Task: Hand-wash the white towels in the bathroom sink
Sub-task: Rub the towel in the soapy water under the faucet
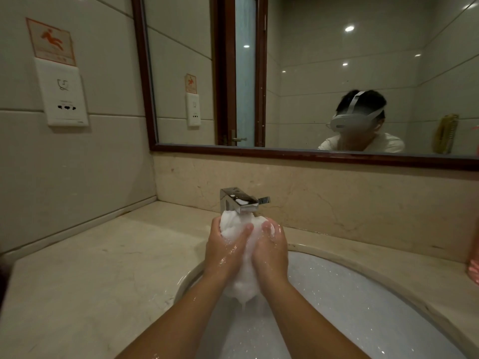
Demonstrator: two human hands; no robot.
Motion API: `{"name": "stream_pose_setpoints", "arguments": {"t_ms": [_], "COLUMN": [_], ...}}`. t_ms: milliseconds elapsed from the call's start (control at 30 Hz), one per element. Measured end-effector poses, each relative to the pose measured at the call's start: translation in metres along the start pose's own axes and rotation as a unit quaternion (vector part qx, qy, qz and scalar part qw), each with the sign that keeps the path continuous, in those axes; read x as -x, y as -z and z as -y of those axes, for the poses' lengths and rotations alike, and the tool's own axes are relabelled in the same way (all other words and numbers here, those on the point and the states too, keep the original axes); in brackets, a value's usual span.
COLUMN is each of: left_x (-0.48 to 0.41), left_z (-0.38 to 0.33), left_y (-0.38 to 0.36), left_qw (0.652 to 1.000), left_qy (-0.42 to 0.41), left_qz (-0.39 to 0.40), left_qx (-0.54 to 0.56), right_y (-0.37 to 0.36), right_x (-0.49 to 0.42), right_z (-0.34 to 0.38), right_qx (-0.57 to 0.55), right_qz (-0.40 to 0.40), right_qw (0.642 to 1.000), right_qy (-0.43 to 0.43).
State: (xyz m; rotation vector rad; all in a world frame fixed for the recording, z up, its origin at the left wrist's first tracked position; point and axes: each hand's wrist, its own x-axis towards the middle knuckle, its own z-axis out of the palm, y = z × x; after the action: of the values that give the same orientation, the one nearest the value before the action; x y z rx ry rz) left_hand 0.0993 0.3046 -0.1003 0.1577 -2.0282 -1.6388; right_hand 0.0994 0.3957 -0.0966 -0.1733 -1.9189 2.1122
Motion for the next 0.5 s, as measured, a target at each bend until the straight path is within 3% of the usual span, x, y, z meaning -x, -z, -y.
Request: {"name": "stream_pose_setpoints", "arguments": {"t_ms": [167,500], "left_x": [-0.0064,-0.0024], "left_z": [0.0014,0.0008], "left_y": [0.0003,0.0035], "left_qw": [0.999,0.997], "left_qy": [0.026,-0.036], "left_qz": [-0.006,-0.059], "left_qx": [0.035,0.021], "right_y": [0.001,-0.0022], "right_x": [-0.0033,-0.0037], "right_z": [-0.0013,-0.0027], "right_qx": [-0.012,-0.033], "right_qz": [0.002,0.008], "right_qw": [1.0,0.999], "right_qy": [0.006,0.025]}}
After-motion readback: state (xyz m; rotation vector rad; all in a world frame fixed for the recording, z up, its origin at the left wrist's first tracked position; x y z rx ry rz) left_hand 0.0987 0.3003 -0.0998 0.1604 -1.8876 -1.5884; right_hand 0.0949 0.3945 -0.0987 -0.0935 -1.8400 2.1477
